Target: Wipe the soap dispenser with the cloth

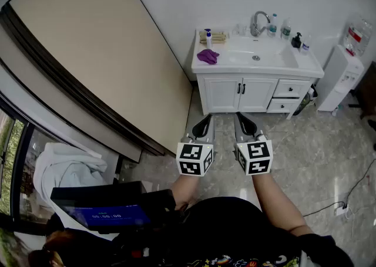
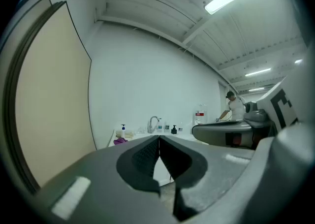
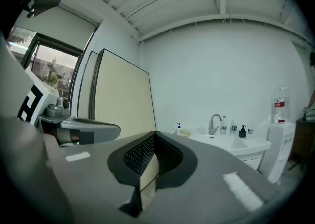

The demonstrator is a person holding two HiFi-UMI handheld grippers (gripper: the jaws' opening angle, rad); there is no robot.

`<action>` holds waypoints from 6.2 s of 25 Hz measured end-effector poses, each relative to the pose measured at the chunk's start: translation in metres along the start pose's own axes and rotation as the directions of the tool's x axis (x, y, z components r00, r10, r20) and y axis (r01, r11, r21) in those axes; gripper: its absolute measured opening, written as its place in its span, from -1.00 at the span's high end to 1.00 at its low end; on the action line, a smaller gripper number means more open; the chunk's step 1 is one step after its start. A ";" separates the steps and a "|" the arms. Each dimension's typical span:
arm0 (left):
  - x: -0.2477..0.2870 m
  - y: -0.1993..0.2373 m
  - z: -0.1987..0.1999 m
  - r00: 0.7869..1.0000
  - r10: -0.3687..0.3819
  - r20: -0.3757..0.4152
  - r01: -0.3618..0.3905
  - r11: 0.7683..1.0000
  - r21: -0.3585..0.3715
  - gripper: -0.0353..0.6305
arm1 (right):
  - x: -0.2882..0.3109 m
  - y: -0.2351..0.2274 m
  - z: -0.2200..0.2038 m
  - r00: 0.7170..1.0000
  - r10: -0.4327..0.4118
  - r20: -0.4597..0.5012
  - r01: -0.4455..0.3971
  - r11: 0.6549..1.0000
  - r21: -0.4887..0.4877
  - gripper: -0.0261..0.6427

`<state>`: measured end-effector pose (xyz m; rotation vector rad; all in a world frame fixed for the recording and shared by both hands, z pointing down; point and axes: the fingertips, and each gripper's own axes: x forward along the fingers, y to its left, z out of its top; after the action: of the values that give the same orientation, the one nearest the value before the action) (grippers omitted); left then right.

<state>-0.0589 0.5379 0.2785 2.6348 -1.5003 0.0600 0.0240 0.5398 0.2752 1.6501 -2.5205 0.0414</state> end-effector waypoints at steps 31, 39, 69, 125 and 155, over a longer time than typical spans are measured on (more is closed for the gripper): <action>0.297 0.107 -0.076 0.987 0.012 -0.162 -0.026 0.996 -0.087 0.88 | 0.242 -0.173 -0.073 0.991 0.024 -0.134 -0.017 0.998 0.053 0.85; 0.458 0.244 -0.071 0.960 0.005 -0.279 -0.018 0.999 -0.046 0.72 | 0.437 -0.230 -0.038 0.988 -0.031 -0.153 0.038 0.998 0.043 0.85; 0.606 0.350 -0.208 0.684 0.143 -0.715 -0.195 0.981 0.010 0.56 | 0.595 -0.310 -0.070 0.958 0.104 -0.268 -0.065 0.987 0.150 0.85; 0.634 0.356 -0.177 0.819 0.048 -0.572 -0.069 0.997 -0.016 0.62 | 0.622 -0.287 -0.085 0.935 0.067 -0.349 -0.030 0.993 0.111 0.85; 0.641 0.364 -0.007 0.954 0.123 -0.273 -0.069 0.978 0.199 0.61 | 0.615 -0.296 -0.052 0.969 0.058 -0.238 -0.026 0.990 0.136 0.85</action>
<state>-0.0445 -0.1934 0.3691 2.5455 -1.5879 0.5899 0.0570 -0.1349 0.3879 1.5296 -2.4114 0.3971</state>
